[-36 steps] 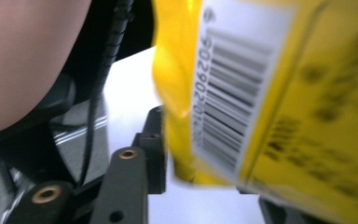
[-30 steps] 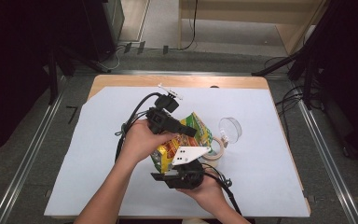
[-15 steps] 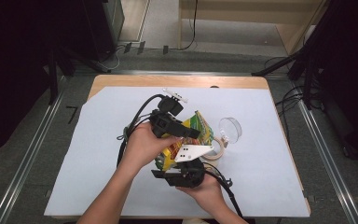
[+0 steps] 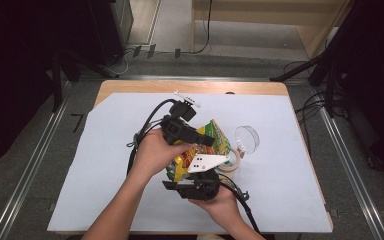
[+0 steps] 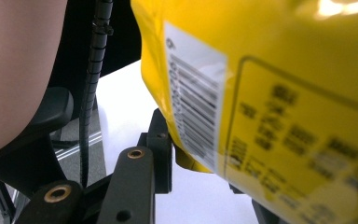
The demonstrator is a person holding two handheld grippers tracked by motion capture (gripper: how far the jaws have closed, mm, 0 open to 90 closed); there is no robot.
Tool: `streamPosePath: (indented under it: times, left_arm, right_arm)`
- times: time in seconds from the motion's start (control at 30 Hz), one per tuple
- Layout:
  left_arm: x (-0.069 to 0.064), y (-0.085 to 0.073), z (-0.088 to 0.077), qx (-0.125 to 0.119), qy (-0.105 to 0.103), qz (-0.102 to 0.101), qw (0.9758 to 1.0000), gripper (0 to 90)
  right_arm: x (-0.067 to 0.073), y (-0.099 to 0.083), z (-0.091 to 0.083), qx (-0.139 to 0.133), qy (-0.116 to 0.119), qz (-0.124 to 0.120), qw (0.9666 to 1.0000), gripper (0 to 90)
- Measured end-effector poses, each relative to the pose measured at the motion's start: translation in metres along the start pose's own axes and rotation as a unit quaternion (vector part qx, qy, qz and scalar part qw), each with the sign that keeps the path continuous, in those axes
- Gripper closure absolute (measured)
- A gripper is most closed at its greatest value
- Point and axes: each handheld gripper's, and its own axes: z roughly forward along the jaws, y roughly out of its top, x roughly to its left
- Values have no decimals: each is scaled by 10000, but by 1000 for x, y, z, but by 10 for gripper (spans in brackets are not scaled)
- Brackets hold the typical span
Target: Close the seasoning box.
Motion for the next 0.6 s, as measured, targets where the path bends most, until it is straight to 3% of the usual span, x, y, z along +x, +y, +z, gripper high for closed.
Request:
streamPosePath:
  times: [0.23, 0.6]
  left_arm:
    - [-6, 1, -1, -5, 67, 99, 9999, 712]
    - [-4, 1, -2, -18, 52, 76, 10000, 712]
  right_arm:
    - [1, 0, 0, -29, -13, -19, 10000, 684]
    - [1, 1, 0, -12, -13, -40, 10000, 681]
